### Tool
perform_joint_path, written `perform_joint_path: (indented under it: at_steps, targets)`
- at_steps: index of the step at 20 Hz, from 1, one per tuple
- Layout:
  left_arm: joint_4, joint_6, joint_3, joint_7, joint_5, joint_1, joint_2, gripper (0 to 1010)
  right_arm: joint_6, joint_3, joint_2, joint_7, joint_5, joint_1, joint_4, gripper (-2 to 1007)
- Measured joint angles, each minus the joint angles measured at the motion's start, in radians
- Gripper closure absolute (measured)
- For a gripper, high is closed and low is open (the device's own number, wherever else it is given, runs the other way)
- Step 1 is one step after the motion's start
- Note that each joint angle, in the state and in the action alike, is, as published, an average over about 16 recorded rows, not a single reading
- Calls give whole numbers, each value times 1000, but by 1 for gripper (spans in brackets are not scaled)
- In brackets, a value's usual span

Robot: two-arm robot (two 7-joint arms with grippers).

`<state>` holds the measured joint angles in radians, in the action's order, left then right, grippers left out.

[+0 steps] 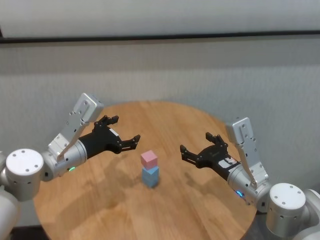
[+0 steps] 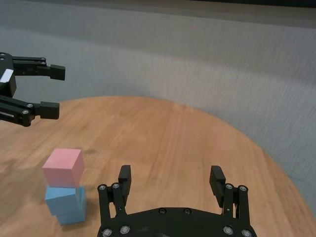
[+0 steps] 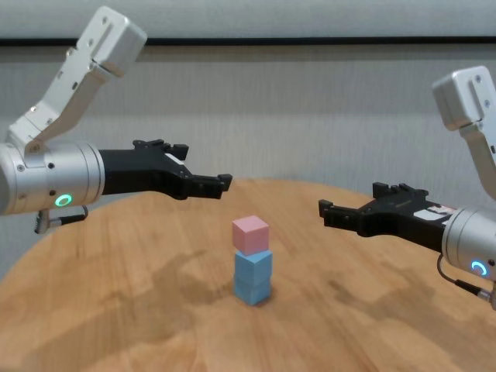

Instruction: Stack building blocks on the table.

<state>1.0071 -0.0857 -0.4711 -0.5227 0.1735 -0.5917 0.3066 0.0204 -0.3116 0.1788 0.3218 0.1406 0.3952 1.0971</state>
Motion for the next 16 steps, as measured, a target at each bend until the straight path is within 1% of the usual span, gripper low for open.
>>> perform_joint_path:
  at_steps: [5, 16]
  targets:
    - [1, -1, 6, 3, -2, -3, 1, 10, 0, 0, 0, 0, 0, 0, 0, 4]
    - [-1, -1, 4, 3, -3, -3, 0, 10, 0, 0, 0, 0, 0, 0, 0, 4]
